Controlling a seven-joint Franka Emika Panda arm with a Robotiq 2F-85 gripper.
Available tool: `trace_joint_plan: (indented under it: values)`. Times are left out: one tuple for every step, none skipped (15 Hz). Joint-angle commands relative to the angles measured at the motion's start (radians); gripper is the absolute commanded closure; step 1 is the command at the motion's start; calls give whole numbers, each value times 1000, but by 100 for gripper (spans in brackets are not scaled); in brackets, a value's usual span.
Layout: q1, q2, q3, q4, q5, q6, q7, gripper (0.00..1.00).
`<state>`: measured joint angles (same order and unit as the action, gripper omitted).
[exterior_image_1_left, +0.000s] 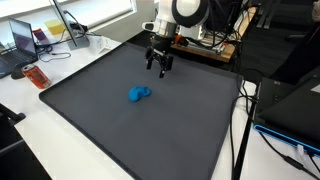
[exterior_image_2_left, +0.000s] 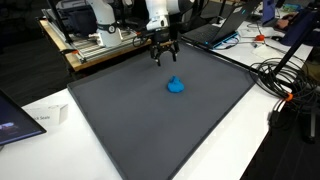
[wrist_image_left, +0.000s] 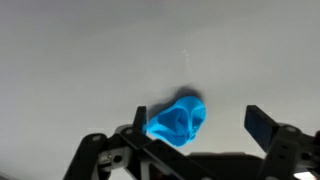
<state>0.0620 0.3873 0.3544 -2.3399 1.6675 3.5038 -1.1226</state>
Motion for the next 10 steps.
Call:
trace_joint_plan:
  values:
    - [-10, 46, 26, 87, 93, 72, -109, 0]
    - [-9, 51, 31, 107, 103, 90, -123, 0]
    - [-8, 54, 35, 126, 112, 109, -134, 0]
    - [-6, 60, 41, 146, 124, 132, -146, 0]
    - [-8, 67, 48, 165, 136, 147, -159, 0]
    - [-7, 75, 54, 183, 147, 165, -166, 0]
    - [-6, 77, 60, 197, 155, 170, -164, 0]
    - [4, 82, 60, 209, 146, 182, -145, 0]
    - [5, 86, 65, 218, 147, 186, -139, 0]
    - [7, 92, 70, 228, 148, 192, -134, 0]
